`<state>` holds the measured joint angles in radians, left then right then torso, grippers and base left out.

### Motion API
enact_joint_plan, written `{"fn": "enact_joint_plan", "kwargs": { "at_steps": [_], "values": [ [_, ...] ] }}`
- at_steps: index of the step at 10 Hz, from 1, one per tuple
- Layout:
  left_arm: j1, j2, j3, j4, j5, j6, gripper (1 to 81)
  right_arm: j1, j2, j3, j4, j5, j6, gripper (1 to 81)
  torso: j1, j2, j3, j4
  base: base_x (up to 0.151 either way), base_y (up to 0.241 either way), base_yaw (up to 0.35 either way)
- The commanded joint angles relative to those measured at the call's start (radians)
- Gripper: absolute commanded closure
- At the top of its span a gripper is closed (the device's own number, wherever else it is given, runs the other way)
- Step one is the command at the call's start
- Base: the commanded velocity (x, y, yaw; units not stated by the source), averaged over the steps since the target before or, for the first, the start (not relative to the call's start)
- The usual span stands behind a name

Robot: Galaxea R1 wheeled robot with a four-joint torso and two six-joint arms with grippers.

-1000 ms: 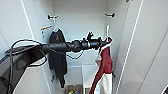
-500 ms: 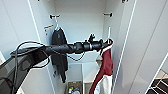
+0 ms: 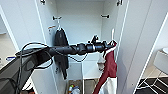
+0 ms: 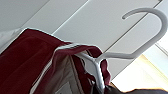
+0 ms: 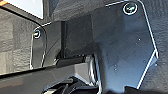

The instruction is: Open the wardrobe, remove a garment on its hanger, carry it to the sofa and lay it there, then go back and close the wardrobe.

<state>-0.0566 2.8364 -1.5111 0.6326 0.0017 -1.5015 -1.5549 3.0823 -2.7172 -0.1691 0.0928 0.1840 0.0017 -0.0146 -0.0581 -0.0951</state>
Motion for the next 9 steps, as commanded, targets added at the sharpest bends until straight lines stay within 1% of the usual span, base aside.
{"fn": "enact_joint_plan", "kwargs": {
  "at_steps": [1, 5, 9],
  "values": [
    [-0.193, -0.010, 0.002, 0.021, -0.069, 0.009, 81.1, 0.040, 0.005, 0.007, -0.006, -0.048, -0.003, 1.0, 0.000, 0.000, 0.000, 0.000, -0.110, 0.000, 0.000],
    [-0.180, -0.011, 0.002, 0.021, -0.071, 0.009, 81.1, 0.041, 0.005, 0.007, -0.004, -0.048, -0.003, 1.0, 0.000, 0.000, 0.000, 0.000, -0.110, 0.000, 0.000],
    [-0.163, -0.023, 0.006, 0.021, -0.078, 0.010, 81.1, 0.040, 0.005, 0.007, -0.004, -0.047, -0.003, 1.0, 0.000, 0.000, 0.000, 0.000, -0.094, 0.000, 0.000]
  ]
}}
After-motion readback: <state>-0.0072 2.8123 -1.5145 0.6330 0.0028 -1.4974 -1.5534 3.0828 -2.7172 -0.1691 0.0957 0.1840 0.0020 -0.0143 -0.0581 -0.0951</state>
